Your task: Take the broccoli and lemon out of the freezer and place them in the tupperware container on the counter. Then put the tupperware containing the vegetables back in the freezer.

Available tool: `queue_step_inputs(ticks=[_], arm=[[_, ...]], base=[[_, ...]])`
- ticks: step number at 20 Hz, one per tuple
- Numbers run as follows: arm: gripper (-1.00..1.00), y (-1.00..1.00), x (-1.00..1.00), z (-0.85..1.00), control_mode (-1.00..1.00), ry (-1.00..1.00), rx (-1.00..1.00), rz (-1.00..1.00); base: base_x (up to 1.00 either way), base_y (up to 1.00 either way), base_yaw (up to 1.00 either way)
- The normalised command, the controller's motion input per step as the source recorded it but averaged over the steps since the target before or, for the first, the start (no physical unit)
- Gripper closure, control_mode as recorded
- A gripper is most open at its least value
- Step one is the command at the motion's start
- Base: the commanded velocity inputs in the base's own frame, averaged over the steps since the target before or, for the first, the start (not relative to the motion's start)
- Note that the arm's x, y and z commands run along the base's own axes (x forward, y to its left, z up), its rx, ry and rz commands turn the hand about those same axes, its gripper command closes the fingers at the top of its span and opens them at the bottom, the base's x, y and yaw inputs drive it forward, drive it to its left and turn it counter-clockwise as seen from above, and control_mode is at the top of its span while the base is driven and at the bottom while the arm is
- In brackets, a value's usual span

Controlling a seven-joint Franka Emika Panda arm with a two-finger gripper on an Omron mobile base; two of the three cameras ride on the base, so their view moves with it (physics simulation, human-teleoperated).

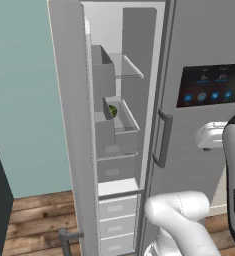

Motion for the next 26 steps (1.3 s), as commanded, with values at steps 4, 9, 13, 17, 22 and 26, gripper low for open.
queue_step_inputs(ticks=[4,9,13,17,22,26], arm=[[-1.00,0.00,0.00,0.00,1.00,0.00,0.00,0.00],[-1.00,0.00,0.00,0.00,1.00,0.00,0.00,0.00],[-1.00,0.00,0.00,0.00,1.00,0.00,0.00,0.00],[-1.00,0.00,0.00,0.00,1.00,0.00,0.00,0.00],[-1.00,0.00,0.12,0.02,-1.00,0.02,0.10,0.00],[-1.00,0.00,0.31,0.00,-1.00,0.04,0.31,0.00]], base=[[0.26,0.27,0.00],[0.31,0.21,0.00],[0.33,0.38,0.00],[0.17,0.46,0.00],[0.14,0.13,0.00],[0.00,0.00,0.00]])
